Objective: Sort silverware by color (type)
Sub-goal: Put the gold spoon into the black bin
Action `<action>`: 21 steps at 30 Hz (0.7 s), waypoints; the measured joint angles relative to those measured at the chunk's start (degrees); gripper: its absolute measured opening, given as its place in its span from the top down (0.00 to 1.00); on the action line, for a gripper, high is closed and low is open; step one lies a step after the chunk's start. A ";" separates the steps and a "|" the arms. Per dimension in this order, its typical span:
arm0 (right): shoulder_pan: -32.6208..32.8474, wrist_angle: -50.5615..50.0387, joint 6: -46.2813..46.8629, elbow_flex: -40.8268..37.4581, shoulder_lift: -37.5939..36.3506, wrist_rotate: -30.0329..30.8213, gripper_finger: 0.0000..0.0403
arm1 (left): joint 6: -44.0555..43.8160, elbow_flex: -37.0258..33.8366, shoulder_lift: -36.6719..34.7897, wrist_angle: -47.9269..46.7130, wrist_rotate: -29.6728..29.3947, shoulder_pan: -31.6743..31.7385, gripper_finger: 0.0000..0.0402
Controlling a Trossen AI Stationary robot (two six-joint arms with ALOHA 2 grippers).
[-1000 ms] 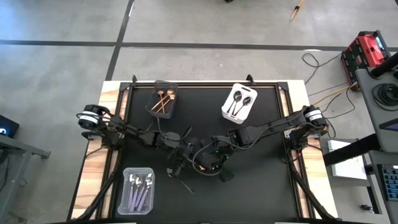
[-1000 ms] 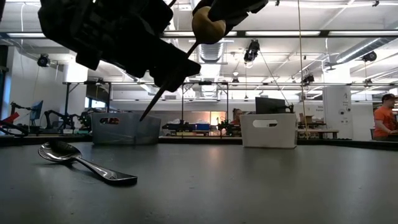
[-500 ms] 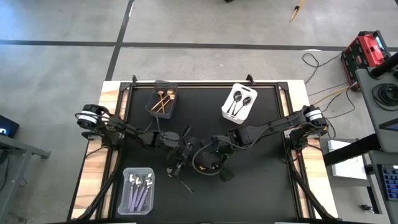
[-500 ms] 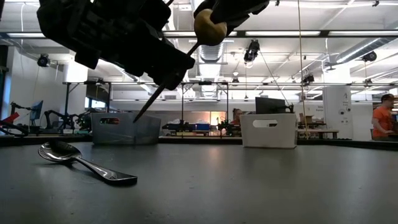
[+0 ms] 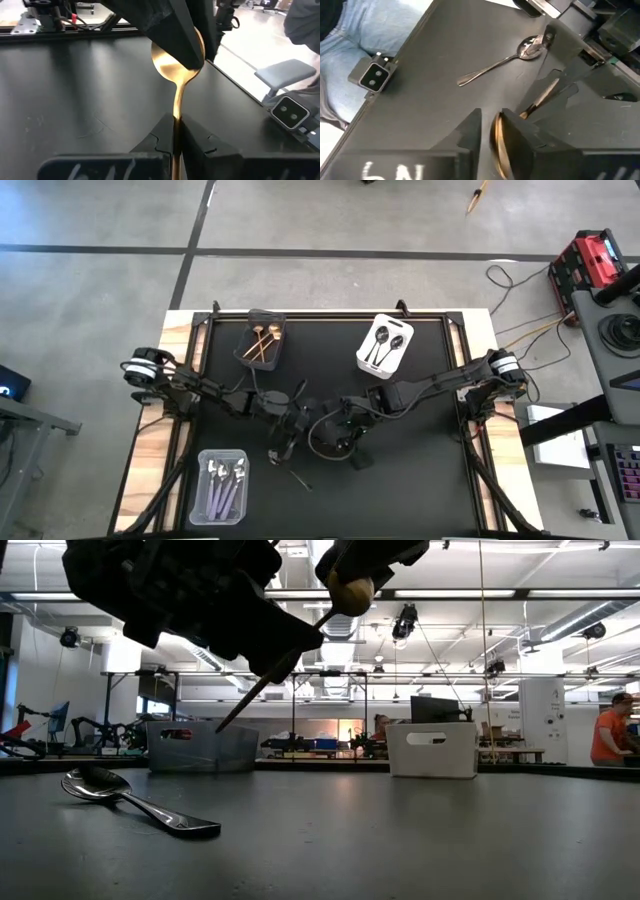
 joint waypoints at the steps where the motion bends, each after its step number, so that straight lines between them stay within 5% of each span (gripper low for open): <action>1: 0.02 -0.02 0.24 0.00 0.00 0.56 0.83 | 0.02 0.00 0.00 0.03 -0.15 0.06 1.00; 9: -0.40 -0.46 0.53 0.00 -1.29 1.35 0.66 | -0.94 0.00 -0.60 -2.06 -4.37 0.07 1.00; 21: -1.07 -0.44 2.50 0.00 -8.77 7.76 0.59 | -4.92 0.79 -12.14 -26.47 -29.81 1.57 1.00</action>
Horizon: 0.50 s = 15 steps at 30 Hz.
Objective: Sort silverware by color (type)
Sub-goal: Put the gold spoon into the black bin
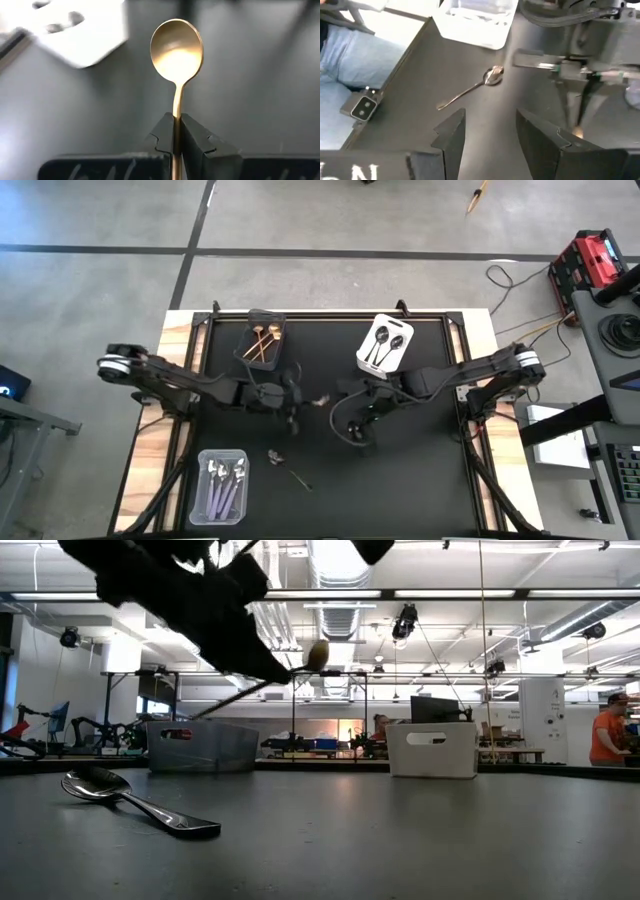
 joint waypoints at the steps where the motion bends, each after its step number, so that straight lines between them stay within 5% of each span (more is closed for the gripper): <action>1: 0.00 0.00 -0.32 0.00 -0.43 0.24 0.59 | -0.65 0.20 -1.41 -2.64 -1.77 0.45 1.00; 8: 0.00 -0.07 -5.68 0.00 -2.40 1.05 0.61 | -7.44 2.81 -10.17 -19.66 -14.02 6.38 1.00; 15: -0.02 0.02 -10.33 -0.02 -2.40 0.98 0.63 | -8.69 7.82 -14.19 -32.49 -15.01 15.82 1.00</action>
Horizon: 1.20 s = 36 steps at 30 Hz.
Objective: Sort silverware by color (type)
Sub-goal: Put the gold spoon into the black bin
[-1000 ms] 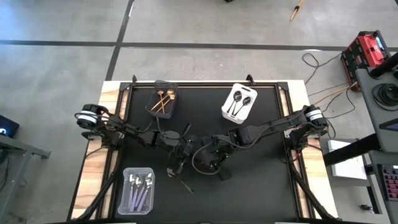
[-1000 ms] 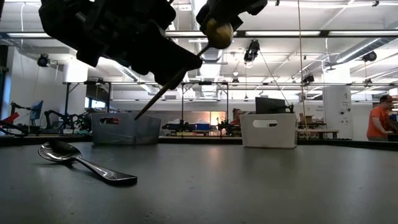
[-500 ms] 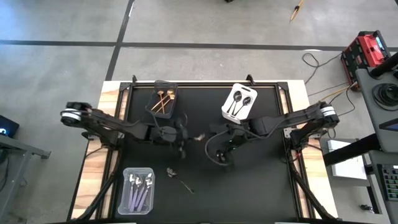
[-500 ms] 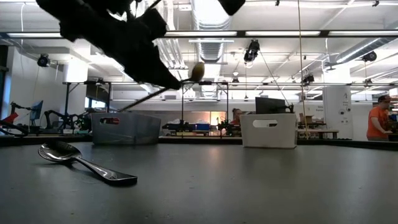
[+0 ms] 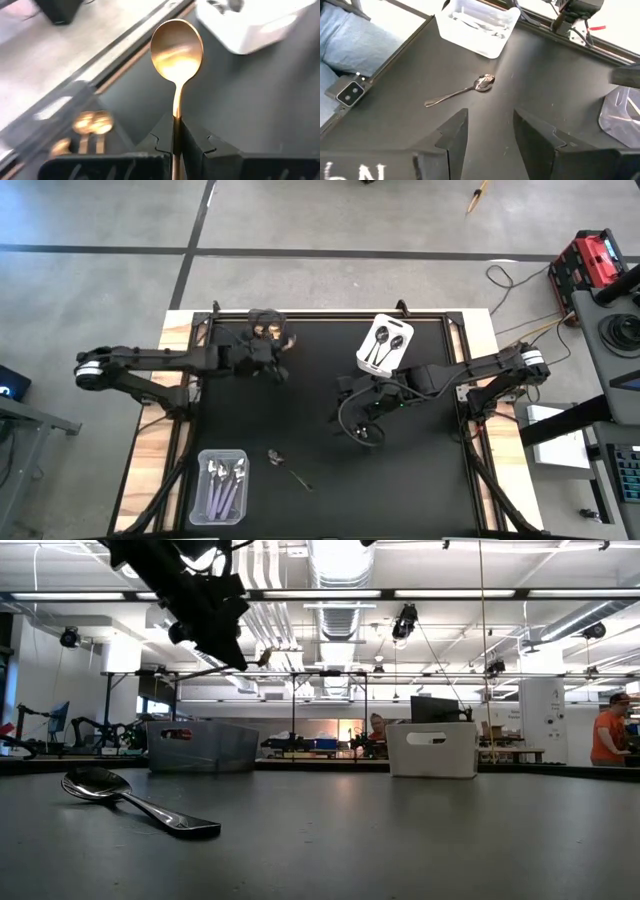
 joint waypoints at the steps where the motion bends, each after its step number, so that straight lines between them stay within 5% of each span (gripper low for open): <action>1: 0.02 0.06 -0.30 -0.02 0.06 -0.02 0.64 | 0.36 0.63 -0.08 -1.32 -0.29 1.27 1.00; 17: -0.24 15.00 -5.12 -11.11 -5.09 -0.30 0.66 | -0.87 3.00 6.05 -5.15 -6.96 18.00 1.00; 36: -0.71 28.61 -8.87 -23.63 -13.30 0.05 0.68 | -7.74 3.74 15.63 -5.47 -9.73 21.58 1.00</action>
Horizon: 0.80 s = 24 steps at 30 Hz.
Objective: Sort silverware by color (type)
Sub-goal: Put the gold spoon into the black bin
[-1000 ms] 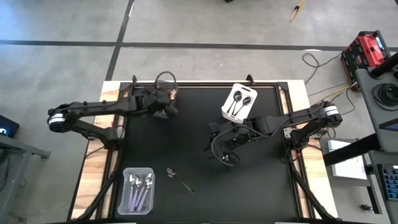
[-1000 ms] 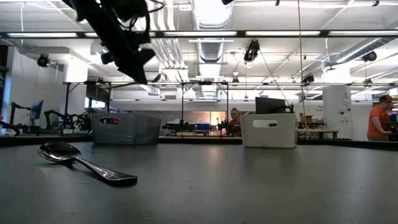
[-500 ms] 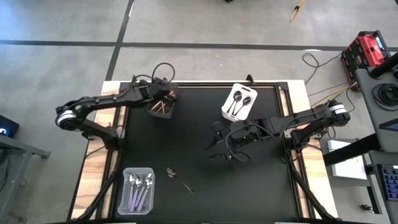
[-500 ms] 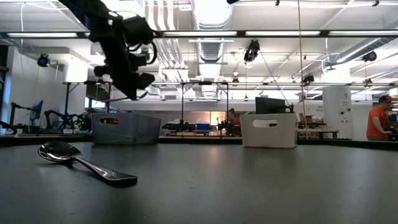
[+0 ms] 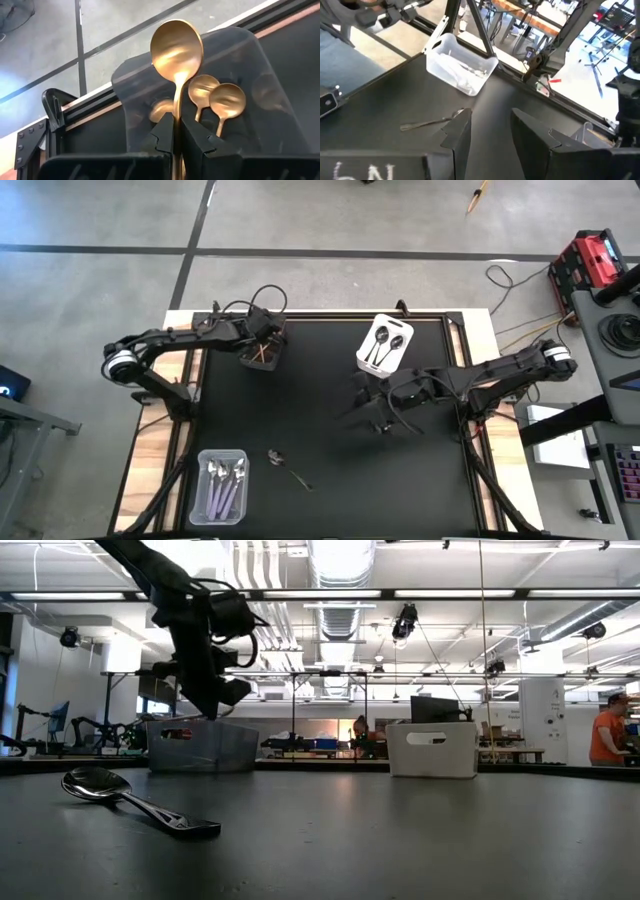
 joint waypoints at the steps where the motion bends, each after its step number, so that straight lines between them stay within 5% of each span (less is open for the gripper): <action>1: -0.04 0.31 0.02 -0.75 -0.63 0.01 0.68 | -0.11 0.00 0.02 0.02 -0.02 0.13 1.00; 24: -2.55 1.88 -0.78 -5.71 -5.73 -0.07 0.69 | -1.88 0.00 0.00 1.61 0.44 0.57 1.00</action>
